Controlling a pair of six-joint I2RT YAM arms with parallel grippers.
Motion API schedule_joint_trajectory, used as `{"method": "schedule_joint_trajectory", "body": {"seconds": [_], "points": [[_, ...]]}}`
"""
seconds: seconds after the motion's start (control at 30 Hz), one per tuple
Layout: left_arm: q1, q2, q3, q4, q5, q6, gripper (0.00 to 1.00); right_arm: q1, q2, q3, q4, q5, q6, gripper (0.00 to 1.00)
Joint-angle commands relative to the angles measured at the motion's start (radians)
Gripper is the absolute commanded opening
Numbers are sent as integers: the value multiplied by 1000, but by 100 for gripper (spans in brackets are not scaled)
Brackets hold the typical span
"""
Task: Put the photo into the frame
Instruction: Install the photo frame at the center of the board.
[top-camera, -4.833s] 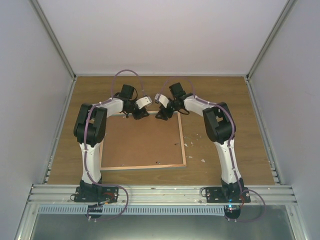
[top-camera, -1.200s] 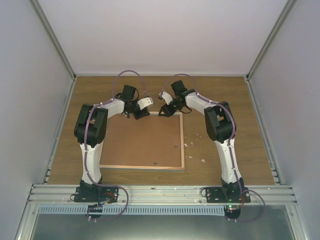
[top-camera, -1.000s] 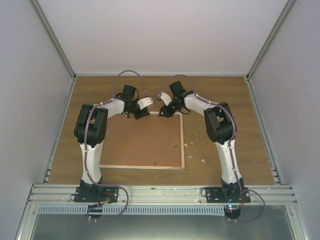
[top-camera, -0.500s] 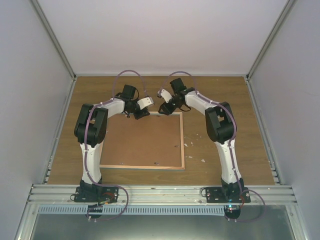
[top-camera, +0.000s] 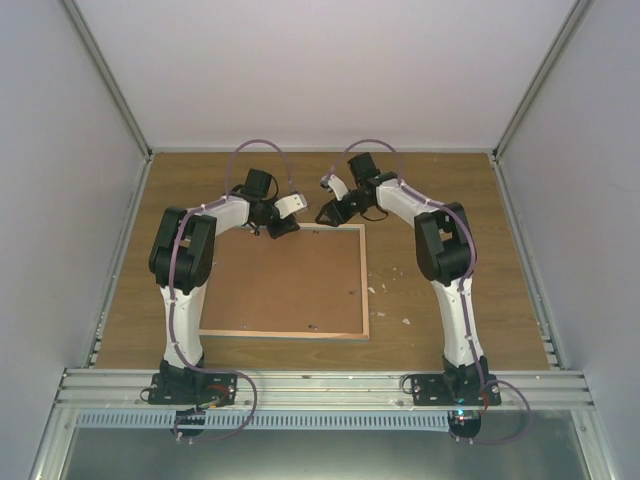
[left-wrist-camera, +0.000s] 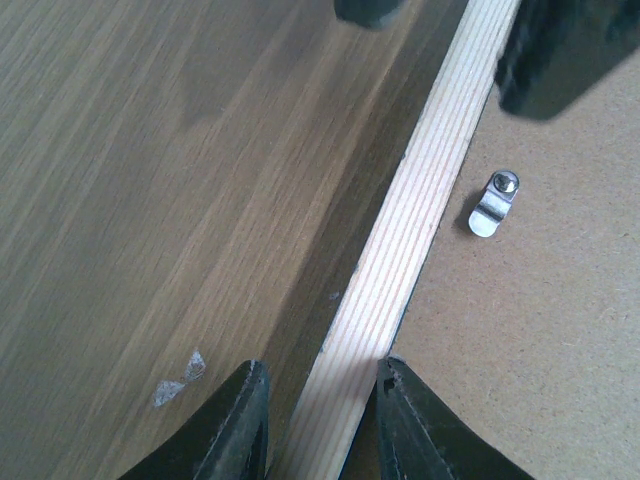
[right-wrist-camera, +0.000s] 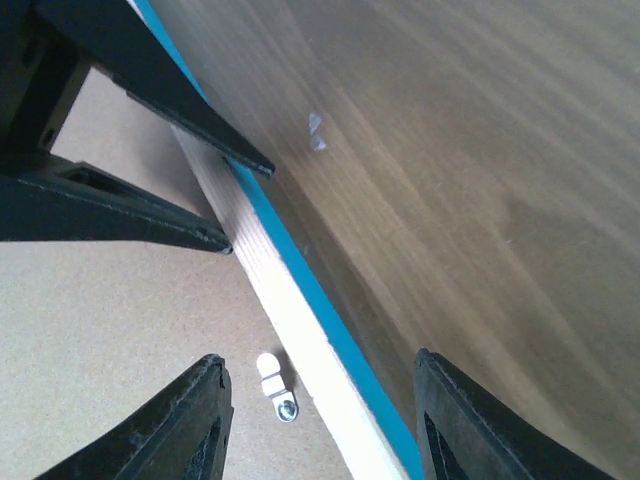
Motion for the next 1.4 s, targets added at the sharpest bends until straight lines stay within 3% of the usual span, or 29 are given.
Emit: {"method": "schedule_joint_trajectory", "body": {"seconds": [0.0, 0.73, 1.07, 1.37], "points": [[-4, 55, 9, -40, -61, 7, 32, 23, 42, -36, -11, 6, 19, 52], [-11, 65, 25, -50, -64, 1, 32, 87, 79, -121, 17, 287, -29, 51], [-13, 63, 26, -51, -66, 0, 32, 91, 43, -120, -15, 222, -24, 52], [-13, 62, 22, -46, -67, 0, 31, 90, -4, -253, 62, 399, -100, 50]]}}
